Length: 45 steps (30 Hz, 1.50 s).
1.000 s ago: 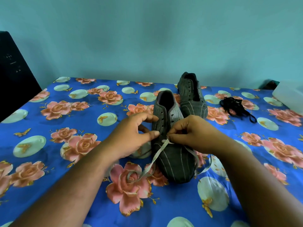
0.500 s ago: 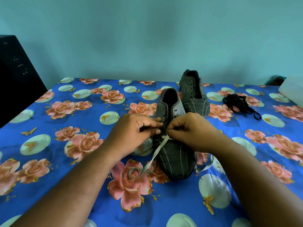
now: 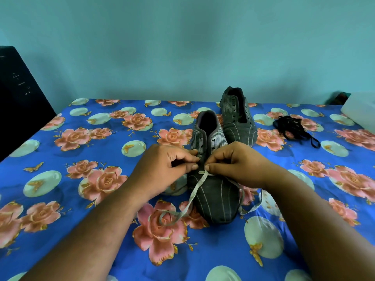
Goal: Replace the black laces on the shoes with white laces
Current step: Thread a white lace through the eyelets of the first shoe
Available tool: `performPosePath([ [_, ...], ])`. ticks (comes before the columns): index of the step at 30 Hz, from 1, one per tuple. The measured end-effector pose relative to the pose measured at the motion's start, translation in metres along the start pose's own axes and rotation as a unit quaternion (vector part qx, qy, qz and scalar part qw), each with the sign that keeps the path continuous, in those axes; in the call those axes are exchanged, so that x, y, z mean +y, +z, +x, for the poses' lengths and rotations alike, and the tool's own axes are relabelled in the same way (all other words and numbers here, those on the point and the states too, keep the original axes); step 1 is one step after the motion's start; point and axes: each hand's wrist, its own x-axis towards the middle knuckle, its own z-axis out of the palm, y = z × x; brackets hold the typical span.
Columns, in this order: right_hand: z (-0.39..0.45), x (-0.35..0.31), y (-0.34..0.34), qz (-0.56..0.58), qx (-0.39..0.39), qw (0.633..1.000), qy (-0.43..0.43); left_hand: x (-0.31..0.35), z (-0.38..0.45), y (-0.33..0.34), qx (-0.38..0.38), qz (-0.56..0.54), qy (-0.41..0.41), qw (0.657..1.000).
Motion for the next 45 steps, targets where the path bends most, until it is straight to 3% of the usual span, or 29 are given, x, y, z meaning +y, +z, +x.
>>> performPosePath([
  [14, 0.006, 0.007, 0.003, -0.060, 0.014, 0.996, -0.062, 0.002, 0.000, -0.002, -0.001, 0.016, 0.004, 1.000],
  [17, 0.002, 0.008, -0.010, -0.062, 0.059, 0.991, -0.098, 0.006, 0.000, -0.005, -0.010, 0.031, -0.002, 0.999],
  [23, 0.002, 0.028, -0.016, -0.123, 0.136, 0.969, -0.166, 0.006, 0.003, -0.013, -0.030, -0.096, -0.114, 0.988],
  [27, 0.003, 0.029, -0.014, -0.089, 0.137, 0.977, -0.138, 0.006, 0.004, -0.019, -0.046, -0.199, -0.207, 0.957],
  [34, 0.001, 0.033, -0.017, -0.051, 0.110, 0.988, -0.092, 0.007, 0.005, -0.027, -0.029, -0.254, -0.233, 0.938],
  [38, 0.001, 0.036, -0.019, -0.049, 0.112, 0.989, -0.085, -0.010, 0.010, -0.046, 0.072, -0.220, -0.277, 0.933],
  [41, 0.002, 0.036, -0.017, -0.045, 0.114, 0.989, -0.083, -0.030, 0.011, -0.059, 0.182, -0.088, -0.293, 0.935],
  [45, 0.003, 0.039, -0.016, -0.052, 0.114, 0.989, -0.083, -0.027, 0.008, -0.052, 0.151, 0.087, -0.218, 0.960],
])
